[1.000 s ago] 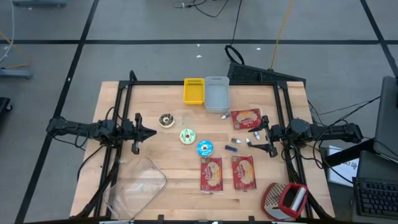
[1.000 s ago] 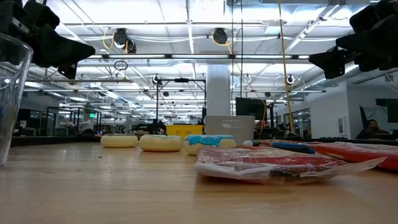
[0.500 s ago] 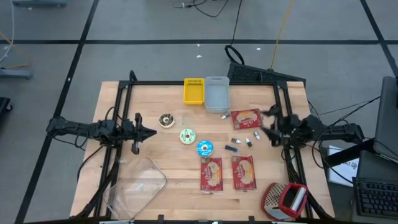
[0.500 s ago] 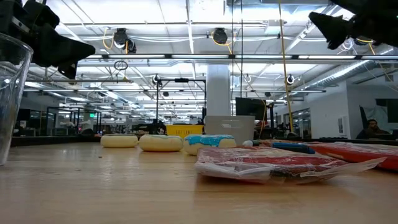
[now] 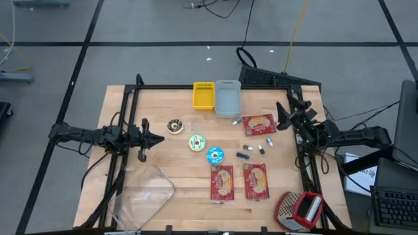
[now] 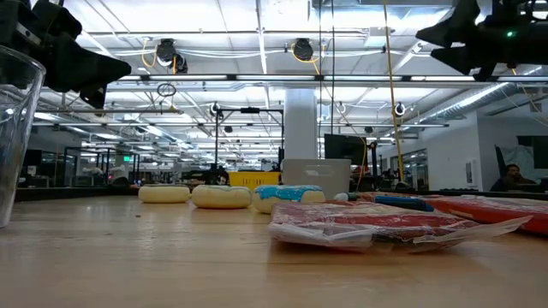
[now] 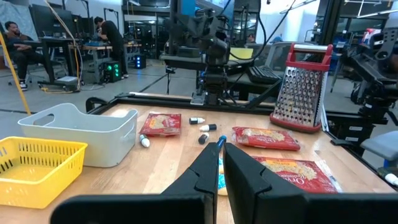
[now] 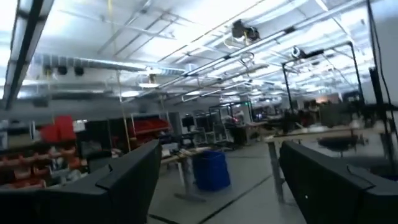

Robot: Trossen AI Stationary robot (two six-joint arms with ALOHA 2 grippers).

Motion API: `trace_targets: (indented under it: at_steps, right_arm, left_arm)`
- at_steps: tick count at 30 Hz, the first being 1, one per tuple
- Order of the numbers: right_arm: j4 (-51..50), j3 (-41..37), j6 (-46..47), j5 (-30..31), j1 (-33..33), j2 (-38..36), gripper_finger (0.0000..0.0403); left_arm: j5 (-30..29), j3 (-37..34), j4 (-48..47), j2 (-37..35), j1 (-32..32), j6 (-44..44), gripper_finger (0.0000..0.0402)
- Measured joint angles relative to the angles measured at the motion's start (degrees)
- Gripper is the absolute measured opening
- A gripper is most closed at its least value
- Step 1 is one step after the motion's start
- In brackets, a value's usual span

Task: Pick & Place Food Item
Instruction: Put the top right red popcorn bag into the transparent bin

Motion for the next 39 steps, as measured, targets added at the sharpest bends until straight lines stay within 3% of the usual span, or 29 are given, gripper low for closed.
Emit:
trace_targets:
  at_steps: [5, 13, 19, 23, 31, 39]
  right_arm:
    - [4.4, 0.0, 17.8, -3.3, -4.2, 7.1, 0.0313]
    - [2.9, 0.0, 28.1, -3.1, -6.8, 18.5, 0.0313]
    - [1.5, 1.3, 25.7, -10.1, -8.5, 26.8, 0.0313]
    - [-2.1, 3.9, 23.6, -10.6, -8.7, 31.7, 0.0313]
    - [-21.5, 11.7, 24.2, -14.1, -8.7, 37.5, 0.0313]
    - [-63.5, 28.8, 34.9, -15.4, -9.8, 42.7, 0.0313]
  left_arm:
    - [0.0, 0.0, 0.0, 0.0, 0.0, 0.0, 0.0024]
    - [0.0, 0.0, 0.0, 0.0, 0.0, 0.0, 0.0024]
    - [0.0, 0.0, 0.0, 0.0, 0.0, 0.0, 0.0024]
    - [0.0, 0.0, 0.0, 0.0, 0.0, 0.0, 0.0024]
    - [0.0, 0.0, 0.0, 0.0, 0.0, 0.0, 0.0024]
    - [0.0, 0.0, 0.0, 0.0, 0.0, 0.0, 0.0024]
